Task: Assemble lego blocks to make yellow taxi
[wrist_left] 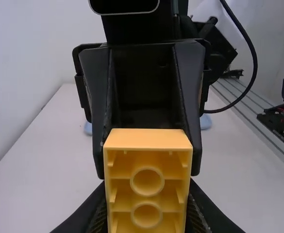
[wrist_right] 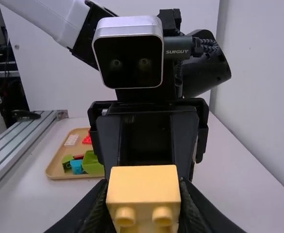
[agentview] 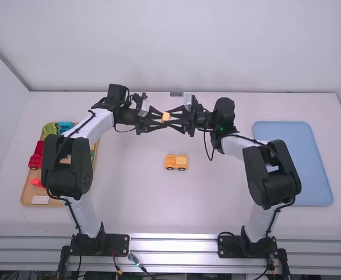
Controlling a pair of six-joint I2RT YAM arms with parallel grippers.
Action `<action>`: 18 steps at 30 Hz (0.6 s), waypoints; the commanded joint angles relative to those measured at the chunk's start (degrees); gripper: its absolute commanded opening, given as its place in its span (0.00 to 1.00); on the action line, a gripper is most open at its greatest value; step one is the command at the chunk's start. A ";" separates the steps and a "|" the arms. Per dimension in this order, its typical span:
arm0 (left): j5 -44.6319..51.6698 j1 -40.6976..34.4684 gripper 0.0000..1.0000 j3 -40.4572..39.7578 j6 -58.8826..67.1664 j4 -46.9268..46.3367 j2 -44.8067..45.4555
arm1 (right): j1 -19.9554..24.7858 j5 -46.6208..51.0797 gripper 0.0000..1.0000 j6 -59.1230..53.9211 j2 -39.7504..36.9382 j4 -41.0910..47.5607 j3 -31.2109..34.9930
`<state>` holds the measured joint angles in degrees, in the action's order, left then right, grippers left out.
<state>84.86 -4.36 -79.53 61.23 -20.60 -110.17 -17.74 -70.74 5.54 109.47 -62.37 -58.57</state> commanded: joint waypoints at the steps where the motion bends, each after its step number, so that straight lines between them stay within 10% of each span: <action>1: 1.20 -0.15 0.02 0.48 -0.35 0.11 0.90 | -1.16 -1.25 0.40 -0.02 -1.36 -0.24 -1.38; 12: 1.18 -0.15 0.05 0.48 -0.35 0.07 0.90 | -1.01 -1.20 0.25 -0.04 -1.36 -0.22 -1.38; 14: 1.05 -0.15 0.18 0.48 -0.37 0.07 0.90 | -1.01 -1.22 0.24 0.00 -1.36 -0.28 -1.38; 15: 1.07 -0.15 0.87 0.48 -0.33 0.09 0.90 | -1.01 -1.20 0.24 -0.04 -1.36 -0.42 -1.38; 18: 0.74 -0.15 0.99 0.48 -0.37 0.04 0.90 | -0.98 -0.81 0.23 0.04 -1.36 -0.33 -1.38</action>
<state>84.82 -4.36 -79.55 60.42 -20.45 -110.17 -18.33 -70.70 4.86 109.47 -62.39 -58.54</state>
